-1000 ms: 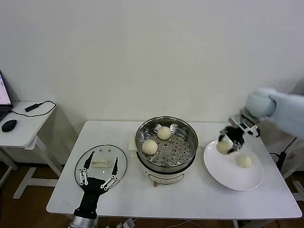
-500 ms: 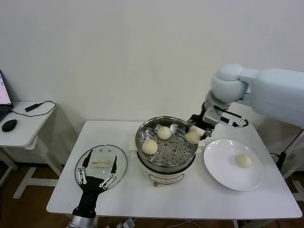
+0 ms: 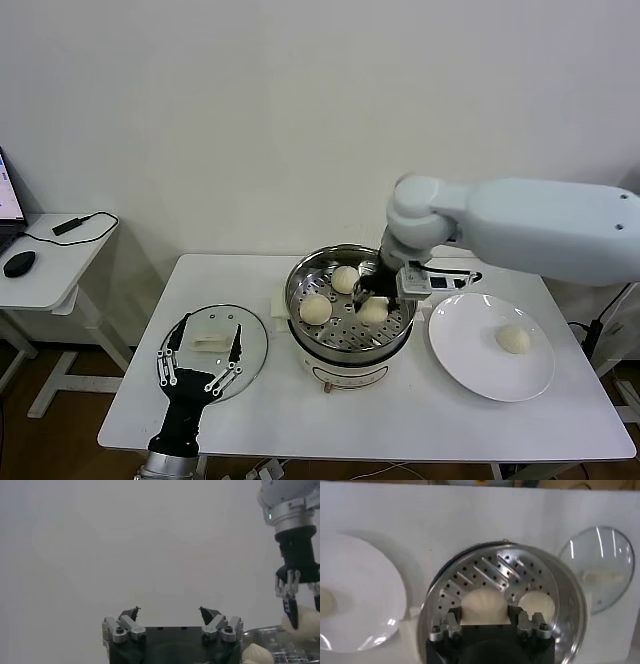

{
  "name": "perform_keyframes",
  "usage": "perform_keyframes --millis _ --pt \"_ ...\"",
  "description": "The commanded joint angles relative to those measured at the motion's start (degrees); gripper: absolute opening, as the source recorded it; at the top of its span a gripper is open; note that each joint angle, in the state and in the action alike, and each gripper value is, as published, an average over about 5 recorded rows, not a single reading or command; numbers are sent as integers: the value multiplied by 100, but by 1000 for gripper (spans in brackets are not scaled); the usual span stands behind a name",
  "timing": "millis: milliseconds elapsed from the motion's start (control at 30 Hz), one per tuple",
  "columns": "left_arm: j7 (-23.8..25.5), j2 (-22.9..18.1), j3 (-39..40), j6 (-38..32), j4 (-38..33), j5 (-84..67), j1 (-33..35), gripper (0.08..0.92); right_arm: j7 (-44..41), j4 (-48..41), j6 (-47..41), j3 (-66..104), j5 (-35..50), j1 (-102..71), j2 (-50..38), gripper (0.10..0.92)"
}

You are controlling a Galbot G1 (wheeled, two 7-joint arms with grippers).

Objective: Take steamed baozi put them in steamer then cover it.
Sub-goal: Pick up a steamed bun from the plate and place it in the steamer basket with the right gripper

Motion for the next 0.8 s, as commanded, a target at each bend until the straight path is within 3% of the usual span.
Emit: perform_keyframes --millis 33,533,800 --pt "1 1 -8 -1 8 -21 0 823 133 -104 583 216 -632 -649 157 659" --pt "-22 -19 -22 -12 43 -50 -21 823 112 -306 642 314 -746 -1000 222 688" --pt "-32 -17 -38 -18 71 -71 -25 823 121 -279 644 387 -800 -956 203 817"
